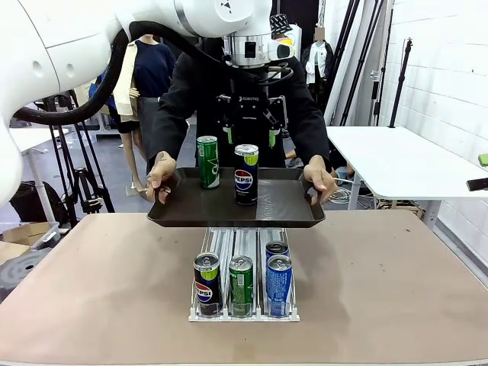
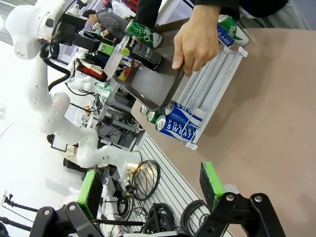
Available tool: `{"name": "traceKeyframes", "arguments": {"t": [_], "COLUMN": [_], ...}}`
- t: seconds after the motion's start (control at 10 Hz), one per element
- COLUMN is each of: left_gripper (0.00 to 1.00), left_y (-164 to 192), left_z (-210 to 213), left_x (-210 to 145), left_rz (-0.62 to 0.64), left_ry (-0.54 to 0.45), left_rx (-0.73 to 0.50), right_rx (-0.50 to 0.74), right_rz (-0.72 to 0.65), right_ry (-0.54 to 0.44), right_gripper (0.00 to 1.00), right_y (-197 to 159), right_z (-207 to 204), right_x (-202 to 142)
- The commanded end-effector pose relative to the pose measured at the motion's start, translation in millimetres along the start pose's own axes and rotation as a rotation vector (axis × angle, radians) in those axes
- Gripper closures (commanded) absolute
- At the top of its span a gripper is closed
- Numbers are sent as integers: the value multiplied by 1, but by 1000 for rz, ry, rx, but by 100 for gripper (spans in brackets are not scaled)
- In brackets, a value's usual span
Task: Retrieve and hand over the desired beverage to the person.
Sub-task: Place the picked can on the Handle tray extended by the person.
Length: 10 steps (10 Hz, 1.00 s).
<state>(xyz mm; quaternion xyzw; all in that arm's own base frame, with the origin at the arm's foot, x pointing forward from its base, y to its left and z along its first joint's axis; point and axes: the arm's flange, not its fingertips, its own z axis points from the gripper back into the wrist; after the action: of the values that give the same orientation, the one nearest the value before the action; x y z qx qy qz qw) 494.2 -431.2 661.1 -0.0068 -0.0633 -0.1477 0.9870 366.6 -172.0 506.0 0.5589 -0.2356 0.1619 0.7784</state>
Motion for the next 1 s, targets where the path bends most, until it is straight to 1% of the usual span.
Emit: {"name": "traceKeyframes", "arguments": {"t": [0.0, 0.6, 0.7, 0.9], "left_gripper": [0, 0, 0, 0], "left_y": [1, 0, 13, 58], "left_z": [2, 0, 14, 47], "left_x": [0, 0, -6, -27], "left_rz": [1, 0, 47, 148], "left_ry": [-1, 0, -36, -90], "left_rx": [-5, 0, -41, -111], "right_rx": [-9, -9, -9, -9], "right_rz": [3, 3, 3, 3], "right_ry": [-9, -9, -9, -9], "right_gripper": [0, 0, 0, 0], "right_y": [0, 0, 0, 0], "right_z": [-2, -2, -2, -2], "right_x": [-2, -2, -2, -2]}}
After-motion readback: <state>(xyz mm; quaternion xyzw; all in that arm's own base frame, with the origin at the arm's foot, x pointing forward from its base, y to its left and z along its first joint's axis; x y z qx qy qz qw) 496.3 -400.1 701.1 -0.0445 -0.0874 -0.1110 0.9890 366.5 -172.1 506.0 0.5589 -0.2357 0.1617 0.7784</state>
